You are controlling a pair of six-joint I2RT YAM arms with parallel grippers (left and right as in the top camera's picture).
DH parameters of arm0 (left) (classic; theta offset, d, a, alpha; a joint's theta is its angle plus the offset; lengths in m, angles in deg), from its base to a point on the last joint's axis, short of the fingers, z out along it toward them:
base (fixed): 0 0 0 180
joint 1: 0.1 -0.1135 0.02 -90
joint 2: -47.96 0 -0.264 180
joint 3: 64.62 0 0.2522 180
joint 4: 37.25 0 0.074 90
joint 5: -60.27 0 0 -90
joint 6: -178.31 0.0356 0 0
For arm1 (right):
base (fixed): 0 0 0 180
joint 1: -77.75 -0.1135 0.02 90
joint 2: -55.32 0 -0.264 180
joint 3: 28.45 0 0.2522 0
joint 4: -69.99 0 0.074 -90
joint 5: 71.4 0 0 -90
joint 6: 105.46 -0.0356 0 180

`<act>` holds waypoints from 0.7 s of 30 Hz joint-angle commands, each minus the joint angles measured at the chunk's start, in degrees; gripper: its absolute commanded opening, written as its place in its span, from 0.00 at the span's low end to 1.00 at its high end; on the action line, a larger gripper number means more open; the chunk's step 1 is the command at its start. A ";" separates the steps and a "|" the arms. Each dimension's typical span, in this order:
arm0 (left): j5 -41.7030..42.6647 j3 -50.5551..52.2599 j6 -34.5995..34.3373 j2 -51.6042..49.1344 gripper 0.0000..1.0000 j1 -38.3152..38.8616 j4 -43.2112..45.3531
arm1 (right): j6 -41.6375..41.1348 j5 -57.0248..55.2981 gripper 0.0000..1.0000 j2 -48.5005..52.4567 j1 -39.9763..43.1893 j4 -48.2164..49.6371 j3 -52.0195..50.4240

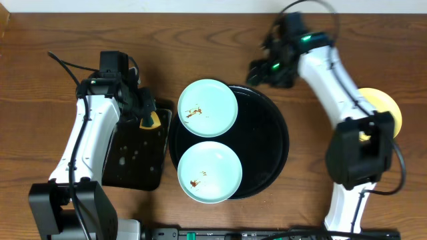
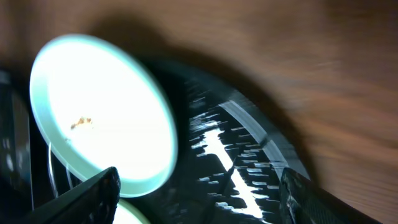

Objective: Clean dirty plates on tray and stack at the side
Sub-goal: 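Reach the right gripper to the upper blue plate's rim and grasp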

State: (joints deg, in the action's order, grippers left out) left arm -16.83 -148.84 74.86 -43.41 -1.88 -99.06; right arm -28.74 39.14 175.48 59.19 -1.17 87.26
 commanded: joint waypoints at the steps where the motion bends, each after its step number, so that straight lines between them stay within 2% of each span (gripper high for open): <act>1: -0.57 0.17 0.74 -0.15 0.07 -0.09 -0.28 | -0.31 1.40 0.79 2.80 -5.35 2.01 -2.82; 4: -0.57 0.17 0.74 -0.15 0.08 -0.09 -0.55 | -3.87 -0.59 0.80 3.32 -8.28 4.63 -4.37; 9: -0.55 0.17 0.74 -0.15 0.07 -0.09 -0.61 | -6.01 -2.10 0.78 3.93 -8.66 4.72 -4.50; 11: -0.55 0.17 0.74 -0.15 0.07 -0.09 -0.63 | -6.34 -2.10 0.70 3.96 -8.26 4.68 -4.59; 12: -0.55 0.17 0.74 -0.15 0.07 -0.09 -0.63 | -6.51 -2.08 0.58 4.11 -8.04 4.66 -4.70; 13: -0.55 0.17 0.74 -0.15 0.08 -0.09 -0.66 | -6.88 -2.08 0.52 4.31 -7.87 4.66 -4.85; 16: -0.55 0.17 0.74 -0.15 0.07 -0.09 -0.76 | -7.50 -1.77 0.54 5.42 -7.72 5.46 -6.12; 19: -0.55 0.17 0.74 -0.15 0.07 -0.09 -0.92 | -7.52 0.59 0.51 6.58 -8.15 8.02 -8.76; 21: -0.55 0.17 0.74 -0.15 0.08 -0.09 -0.98 | -8.04 0.83 0.55 6.88 -8.55 10.08 -10.69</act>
State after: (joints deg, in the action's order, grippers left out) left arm -16.80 -148.84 74.86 -43.43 -1.88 -99.76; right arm -35.69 38.42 180.00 51.14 7.85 79.35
